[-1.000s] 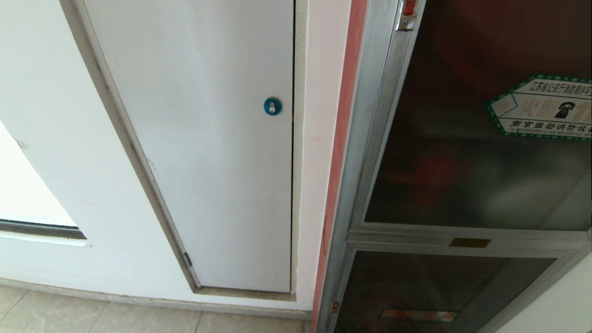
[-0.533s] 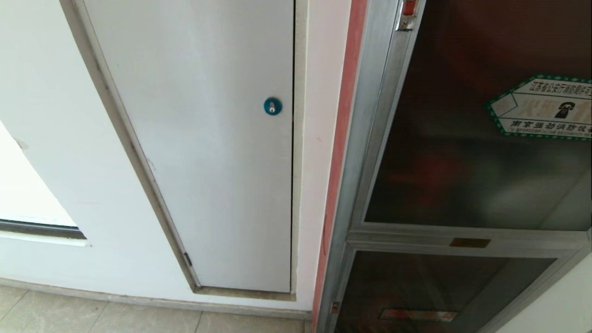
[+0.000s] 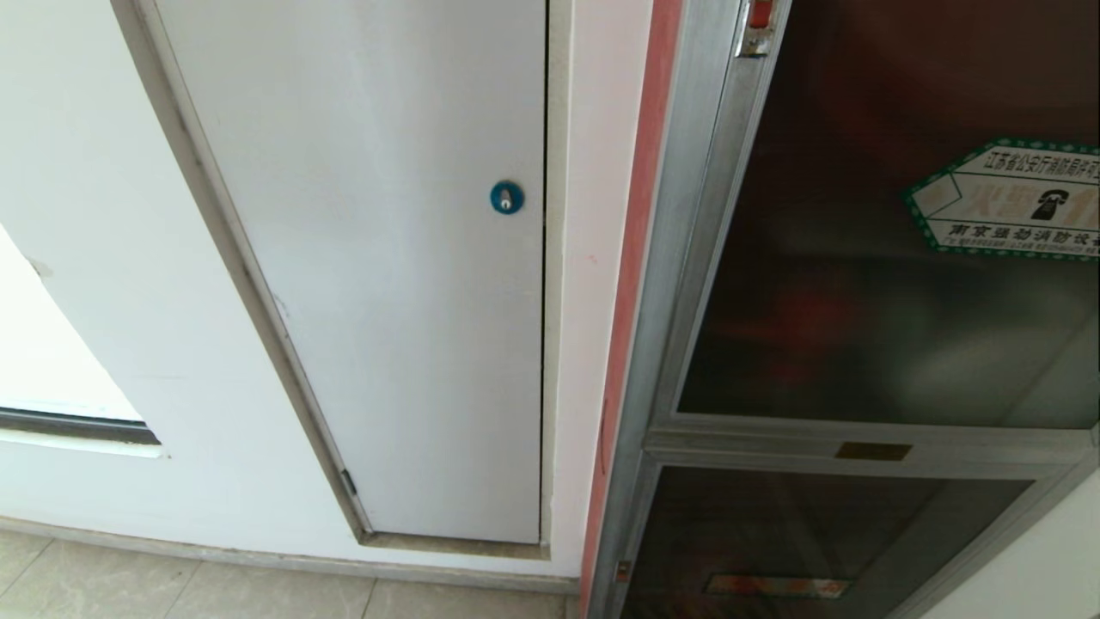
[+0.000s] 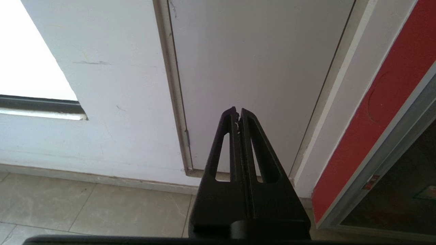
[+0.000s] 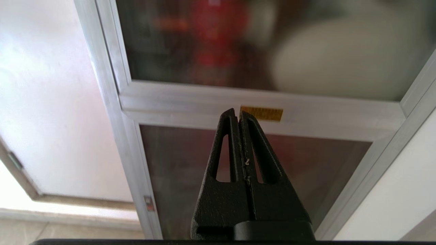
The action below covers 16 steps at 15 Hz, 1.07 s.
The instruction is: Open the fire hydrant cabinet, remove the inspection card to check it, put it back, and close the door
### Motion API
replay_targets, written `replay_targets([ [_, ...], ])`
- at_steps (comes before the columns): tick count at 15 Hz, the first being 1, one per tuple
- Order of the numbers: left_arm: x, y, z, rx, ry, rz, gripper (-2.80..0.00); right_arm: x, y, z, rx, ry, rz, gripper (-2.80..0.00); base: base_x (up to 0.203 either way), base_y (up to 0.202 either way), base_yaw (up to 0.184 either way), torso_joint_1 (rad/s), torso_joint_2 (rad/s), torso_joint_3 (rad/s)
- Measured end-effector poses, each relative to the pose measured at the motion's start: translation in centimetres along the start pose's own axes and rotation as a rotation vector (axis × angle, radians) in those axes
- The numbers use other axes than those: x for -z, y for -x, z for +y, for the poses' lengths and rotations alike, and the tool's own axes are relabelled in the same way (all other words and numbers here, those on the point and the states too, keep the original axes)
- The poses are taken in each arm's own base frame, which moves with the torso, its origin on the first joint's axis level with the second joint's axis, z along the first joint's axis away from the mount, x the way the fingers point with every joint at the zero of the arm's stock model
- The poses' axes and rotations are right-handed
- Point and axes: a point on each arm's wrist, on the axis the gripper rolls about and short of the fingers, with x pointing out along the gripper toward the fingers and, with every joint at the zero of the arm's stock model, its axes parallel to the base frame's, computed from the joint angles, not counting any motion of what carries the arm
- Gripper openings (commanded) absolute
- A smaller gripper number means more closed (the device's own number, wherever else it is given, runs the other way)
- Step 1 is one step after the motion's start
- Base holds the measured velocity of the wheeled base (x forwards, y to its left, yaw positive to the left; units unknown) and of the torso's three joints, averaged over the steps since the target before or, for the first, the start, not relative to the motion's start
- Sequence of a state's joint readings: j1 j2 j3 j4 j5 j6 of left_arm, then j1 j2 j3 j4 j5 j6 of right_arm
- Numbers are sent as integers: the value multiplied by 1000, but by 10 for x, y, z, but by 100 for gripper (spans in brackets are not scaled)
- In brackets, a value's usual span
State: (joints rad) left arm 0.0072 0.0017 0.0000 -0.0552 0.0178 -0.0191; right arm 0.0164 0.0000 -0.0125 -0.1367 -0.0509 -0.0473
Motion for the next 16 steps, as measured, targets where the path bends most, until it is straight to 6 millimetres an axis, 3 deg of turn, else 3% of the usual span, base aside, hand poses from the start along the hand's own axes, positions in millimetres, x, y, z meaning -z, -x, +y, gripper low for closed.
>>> replay_targets([
  [16,0,0,0,0,0,0,-280,18,1,2,-47,5,151,-280,0,0,0,0,0,0],
])
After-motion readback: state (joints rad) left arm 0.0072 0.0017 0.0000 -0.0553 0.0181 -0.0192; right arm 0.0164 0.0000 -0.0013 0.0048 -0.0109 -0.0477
